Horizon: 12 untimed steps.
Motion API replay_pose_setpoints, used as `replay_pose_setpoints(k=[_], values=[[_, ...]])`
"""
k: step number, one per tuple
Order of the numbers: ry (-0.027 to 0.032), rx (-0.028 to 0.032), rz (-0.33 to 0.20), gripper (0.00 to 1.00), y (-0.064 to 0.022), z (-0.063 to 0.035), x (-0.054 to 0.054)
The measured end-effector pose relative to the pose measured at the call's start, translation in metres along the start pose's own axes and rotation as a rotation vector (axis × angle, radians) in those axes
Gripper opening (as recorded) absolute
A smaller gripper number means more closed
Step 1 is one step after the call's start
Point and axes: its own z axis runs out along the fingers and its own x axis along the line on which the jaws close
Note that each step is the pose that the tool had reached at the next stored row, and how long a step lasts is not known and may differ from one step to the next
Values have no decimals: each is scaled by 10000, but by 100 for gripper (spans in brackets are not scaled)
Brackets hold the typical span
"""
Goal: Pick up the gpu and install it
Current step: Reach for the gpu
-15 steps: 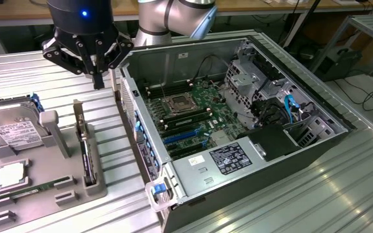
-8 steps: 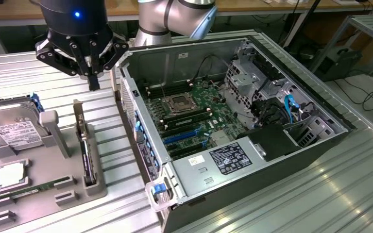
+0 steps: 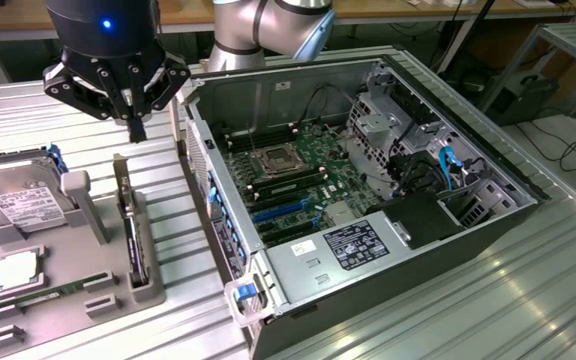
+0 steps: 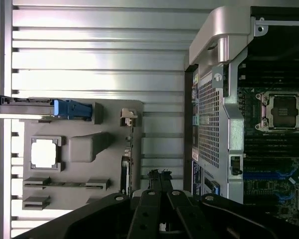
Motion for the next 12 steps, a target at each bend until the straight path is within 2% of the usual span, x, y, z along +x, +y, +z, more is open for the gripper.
replay_pose_setpoints(k=[12], values=[[6, -2, -77, 11, -26, -3, 138]])
